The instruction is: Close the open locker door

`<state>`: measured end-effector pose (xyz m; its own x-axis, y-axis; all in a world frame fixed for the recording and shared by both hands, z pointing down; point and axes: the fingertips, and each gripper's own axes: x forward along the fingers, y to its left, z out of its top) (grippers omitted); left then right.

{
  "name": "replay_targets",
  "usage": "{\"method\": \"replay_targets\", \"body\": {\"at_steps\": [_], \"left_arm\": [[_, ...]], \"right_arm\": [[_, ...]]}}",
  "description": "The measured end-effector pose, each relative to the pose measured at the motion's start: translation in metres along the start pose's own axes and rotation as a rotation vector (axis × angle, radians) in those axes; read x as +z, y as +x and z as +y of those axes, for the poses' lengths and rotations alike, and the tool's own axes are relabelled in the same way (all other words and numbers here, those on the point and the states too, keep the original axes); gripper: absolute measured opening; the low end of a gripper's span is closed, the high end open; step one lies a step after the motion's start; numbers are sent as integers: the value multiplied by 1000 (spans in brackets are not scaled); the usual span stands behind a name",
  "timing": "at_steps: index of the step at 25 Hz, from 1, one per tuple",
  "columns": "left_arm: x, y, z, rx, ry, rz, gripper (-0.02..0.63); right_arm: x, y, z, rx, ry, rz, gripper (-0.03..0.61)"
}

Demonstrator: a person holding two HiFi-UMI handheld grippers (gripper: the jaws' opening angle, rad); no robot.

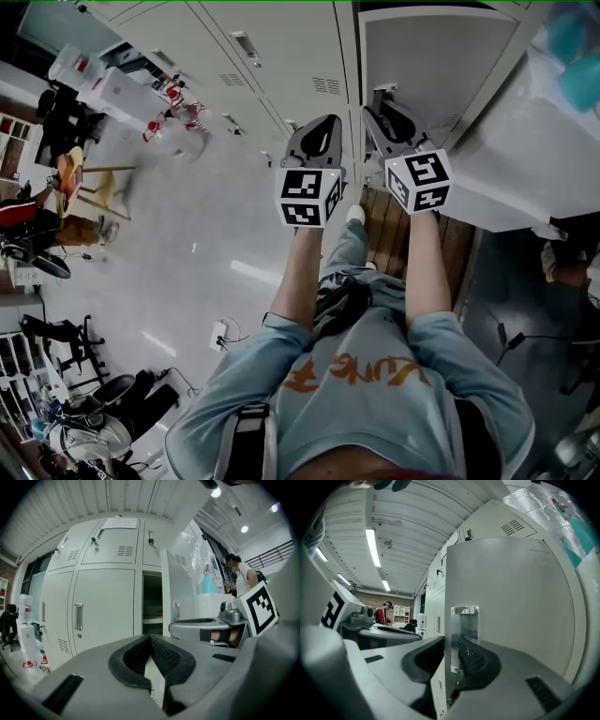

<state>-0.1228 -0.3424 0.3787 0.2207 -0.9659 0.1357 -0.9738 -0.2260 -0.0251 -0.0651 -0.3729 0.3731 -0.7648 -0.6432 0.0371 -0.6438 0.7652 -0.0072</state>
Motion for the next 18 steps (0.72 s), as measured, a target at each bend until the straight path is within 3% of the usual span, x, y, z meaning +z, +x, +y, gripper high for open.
{"method": "replay_targets", "body": {"at_steps": [7,18], "left_arm": [[15,17,7,5,7,-29,18],[7,46,28,24,-13,-9,18]], "right_arm": [[1,20,-9,-3,-2,13,100],[-4,55,-35,-47,9,25,67]]}}
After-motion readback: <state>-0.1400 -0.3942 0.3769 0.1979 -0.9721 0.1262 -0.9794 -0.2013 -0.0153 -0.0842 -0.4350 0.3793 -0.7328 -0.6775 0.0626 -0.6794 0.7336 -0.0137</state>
